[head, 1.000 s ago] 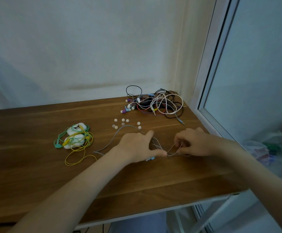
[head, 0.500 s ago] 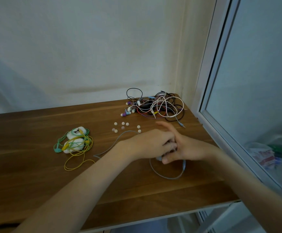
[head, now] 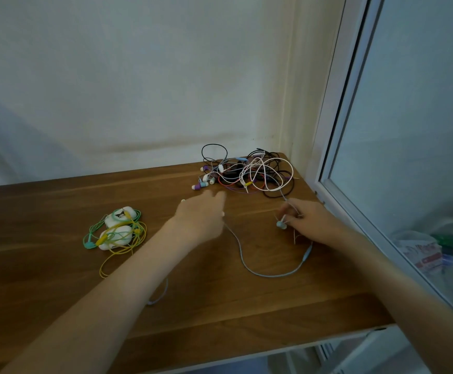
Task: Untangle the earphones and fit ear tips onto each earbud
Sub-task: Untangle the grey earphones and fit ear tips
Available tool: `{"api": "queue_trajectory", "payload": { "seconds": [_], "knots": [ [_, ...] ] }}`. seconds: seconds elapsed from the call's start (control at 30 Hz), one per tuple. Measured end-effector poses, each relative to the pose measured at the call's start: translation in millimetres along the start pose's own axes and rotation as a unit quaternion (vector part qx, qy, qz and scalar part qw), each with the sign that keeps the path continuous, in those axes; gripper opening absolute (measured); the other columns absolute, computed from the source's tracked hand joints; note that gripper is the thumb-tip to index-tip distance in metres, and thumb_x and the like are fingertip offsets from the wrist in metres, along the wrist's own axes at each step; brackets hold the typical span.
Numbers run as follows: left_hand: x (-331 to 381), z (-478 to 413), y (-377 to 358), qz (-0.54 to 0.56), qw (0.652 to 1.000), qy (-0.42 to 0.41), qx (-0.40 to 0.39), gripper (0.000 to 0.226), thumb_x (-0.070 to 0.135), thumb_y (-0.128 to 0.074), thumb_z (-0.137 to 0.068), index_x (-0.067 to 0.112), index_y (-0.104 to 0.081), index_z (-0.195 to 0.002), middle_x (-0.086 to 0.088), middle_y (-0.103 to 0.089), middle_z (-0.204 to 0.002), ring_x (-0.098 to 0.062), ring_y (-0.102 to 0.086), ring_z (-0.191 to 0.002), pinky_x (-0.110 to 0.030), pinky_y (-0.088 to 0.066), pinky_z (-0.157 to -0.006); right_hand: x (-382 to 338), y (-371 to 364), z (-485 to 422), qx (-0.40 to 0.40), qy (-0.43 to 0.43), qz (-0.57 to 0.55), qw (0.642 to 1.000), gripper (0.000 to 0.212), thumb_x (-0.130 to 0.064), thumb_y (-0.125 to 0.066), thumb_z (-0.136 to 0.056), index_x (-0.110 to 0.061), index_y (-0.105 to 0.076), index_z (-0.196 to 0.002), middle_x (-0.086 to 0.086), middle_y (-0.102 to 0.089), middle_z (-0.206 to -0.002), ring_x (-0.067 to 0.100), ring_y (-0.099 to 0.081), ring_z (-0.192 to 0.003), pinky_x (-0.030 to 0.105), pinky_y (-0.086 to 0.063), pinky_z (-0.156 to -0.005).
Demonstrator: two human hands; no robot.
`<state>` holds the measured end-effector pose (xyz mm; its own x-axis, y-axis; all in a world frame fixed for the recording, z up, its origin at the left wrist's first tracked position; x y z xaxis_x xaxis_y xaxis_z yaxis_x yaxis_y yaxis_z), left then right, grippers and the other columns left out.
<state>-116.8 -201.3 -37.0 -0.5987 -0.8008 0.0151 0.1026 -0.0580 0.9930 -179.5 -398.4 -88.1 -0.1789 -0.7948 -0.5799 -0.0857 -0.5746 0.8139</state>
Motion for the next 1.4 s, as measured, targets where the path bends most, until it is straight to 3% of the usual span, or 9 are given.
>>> {"api": "queue_trajectory", "payload": {
  "seconds": [0.17,0.23,0.4,0.5,0.6,0.73,1.13,1.2,1.4],
  "knots": [
    [-56.1,24.5,-21.9,-0.092,0.973,0.181,-0.112,0.065,0.055,-0.041,-0.096,0.009,-0.037,-0.141,-0.013,-0.041,-0.139,-0.029,-0.05,-0.122,-0.037,-0.045,-0.094,-4.4,-1.8,-7.1,0.007,0.003,0.021,1.0,0.024,-0.023,-0.054,-0.095,-0.024,-0.052,-0.119,-0.003,-0.058,-0.1,0.01,-0.057,-0.084,0.024,-0.05,-0.07],
    [-65.7,32.7,-27.1,-0.114,0.966,0.181,-0.147,0.06,0.054,-0.039,-0.097,0.009,-0.044,-0.137,-0.011,-0.047,-0.135,-0.026,-0.051,-0.121,-0.035,-0.046,-0.095,-7.6,-3.4,-8.9,0.008,0.007,0.018,1.0,0.032,-0.02,-0.055,-0.094,-0.022,-0.049,-0.126,-0.006,-0.054,-0.093,0.008,-0.055,-0.079,0.021,-0.045,-0.064],
    [-64.7,29.8,-35.0,-0.095,0.968,0.094,-0.211,0.03,0.023,-0.039,-0.102,0.008,-0.06,-0.116,-0.005,-0.061,-0.095,-0.018,-0.058,-0.083,-0.027,-0.048,-0.074,-17.5,-6.5,-14.8,-0.015,0.02,0.022,0.999,0.045,-0.014,-0.06,-0.089,-0.023,-0.046,-0.131,-0.009,-0.051,-0.095,0.009,-0.055,-0.086,0.032,-0.051,-0.081],
    [-51.9,30.9,-37.3,0.064,0.966,0.081,-0.236,0.033,0.026,-0.038,-0.104,0.008,-0.06,-0.088,-0.004,-0.067,-0.074,-0.014,-0.059,-0.058,-0.023,-0.051,-0.06,-20.9,-6.8,-17.4,-0.017,0.025,0.051,0.998,0.029,-0.012,-0.058,-0.089,-0.02,-0.054,-0.116,-0.007,-0.05,-0.092,0.01,-0.053,-0.083,0.032,-0.049,-0.078],
    [-20.6,31.8,-26.5,0.24,0.944,0.04,-0.221,0.031,0.028,-0.036,-0.104,0.004,-0.053,-0.097,-0.007,-0.066,-0.073,-0.016,-0.061,-0.053,-0.024,-0.054,-0.05,-18.1,-1.6,-20.1,0.007,0.034,0.078,0.996,0.021,-0.015,-0.055,-0.092,-0.018,-0.06,-0.113,-0.004,-0.05,-0.097,0.011,-0.05,-0.087,0.028,-0.047,-0.08],
    [23.5,20.7,0.8,0.338,0.923,-0.057,-0.174,0.024,0.026,-0.033,-0.105,0.013,-0.042,-0.087,-0.011,-0.068,-0.073,-0.017,-0.063,-0.046,-0.025,-0.052,-0.045,-12.5,11.4,-22.5,0.04,0.018,0.095,0.995,0.017,-0.013,-0.05,-0.096,-0.017,-0.062,-0.107,-0.002,-0.049,-0.1,0.01,-0.048,-0.088,0.018,-0.039,-0.069],
    [99.5,-34.3,38.5,0.6,0.778,-0.177,-0.056,0.021,0.02,-0.034,-0.105,0.01,-0.042,-0.088,-0.021,-0.067,-0.083,-0.034,-0.067,-0.077,-0.035,-0.058,-0.071,12.2,59.2,-17.8,0.164,-0.026,0.05,0.985,0.011,-0.006,-0.055,-0.091,-0.015,-0.061,-0.087,0.0,-0.055,-0.08,0.017,-0.052,-0.078,0.025,-0.037,-0.069],
    [98.7,-41.8,31.7,0.596,0.785,-0.16,-0.053,0.02,0.022,-0.036,-0.104,0.011,-0.045,-0.089,-0.022,-0.068,-0.088,-0.036,-0.066,-0.082,-0.038,-0.057,-0.075,16.9,55.7,-19.7,0.117,-0.048,0.03,0.992,0.009,-0.014,-0.061,-0.089,-0.019,-0.061,-0.096,-0.002,-0.058,-0.086,0.015,-0.054,-0.084,0.022,-0.04,-0.071],
    [66.3,-54.6,-9.3,0.483,0.87,-0.019,-0.103,0.029,0.025,-0.043,-0.102,0.002,-0.053,-0.116,-0.009,-0.066,-0.082,-0.016,-0.063,-0.064,-0.025,-0.057,-0.061,5.0,41.8,-5.3,-0.071,-0.036,-0.121,0.99,0.06,-0.011,-0.066,-0.086,-0.016,-0.039,-0.139,-0.004,-0.045,-0.124,0.012,-0.044,-0.117,0.021,-0.039,-0.088]
  ]
}}
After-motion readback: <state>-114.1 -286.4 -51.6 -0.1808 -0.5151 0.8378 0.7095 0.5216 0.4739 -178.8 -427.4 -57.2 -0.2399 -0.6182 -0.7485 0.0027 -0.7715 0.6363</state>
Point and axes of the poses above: each hand's wrist, its own z-axis away from the middle knuckle, its own y-axis out of the back of the hand, x = y × z, the point moved 6 cm from there along -z, towards the middle knuckle
